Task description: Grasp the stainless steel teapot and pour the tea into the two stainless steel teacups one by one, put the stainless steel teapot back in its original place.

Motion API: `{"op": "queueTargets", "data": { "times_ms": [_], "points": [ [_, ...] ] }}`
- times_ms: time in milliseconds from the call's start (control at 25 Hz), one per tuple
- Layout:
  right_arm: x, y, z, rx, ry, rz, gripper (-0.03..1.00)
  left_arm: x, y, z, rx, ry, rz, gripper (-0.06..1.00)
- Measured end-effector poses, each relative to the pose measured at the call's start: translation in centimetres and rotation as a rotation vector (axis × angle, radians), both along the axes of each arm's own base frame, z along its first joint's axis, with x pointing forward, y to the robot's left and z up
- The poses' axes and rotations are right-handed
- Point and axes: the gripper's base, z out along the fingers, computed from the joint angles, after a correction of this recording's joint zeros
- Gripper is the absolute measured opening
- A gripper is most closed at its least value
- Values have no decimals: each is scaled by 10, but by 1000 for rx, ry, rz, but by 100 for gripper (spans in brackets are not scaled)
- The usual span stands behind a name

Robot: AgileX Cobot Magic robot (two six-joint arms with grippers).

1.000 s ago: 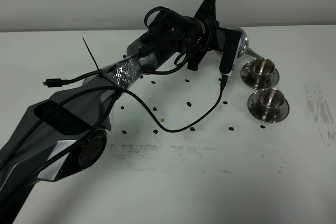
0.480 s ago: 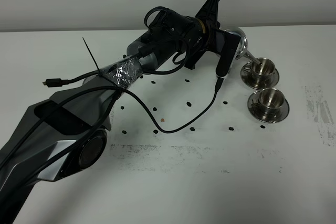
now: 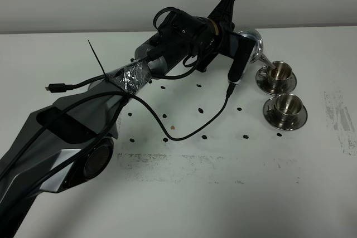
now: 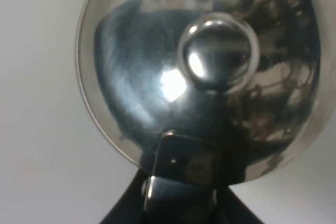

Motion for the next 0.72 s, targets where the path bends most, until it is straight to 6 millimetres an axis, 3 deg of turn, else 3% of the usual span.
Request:
{"op": "queueTargets", "data": {
  "times_ms": [720],
  "points": [
    [0, 0, 0, 0, 0, 0, 41, 2, 0, 2, 5, -35, -9, 16]
  ]
}}
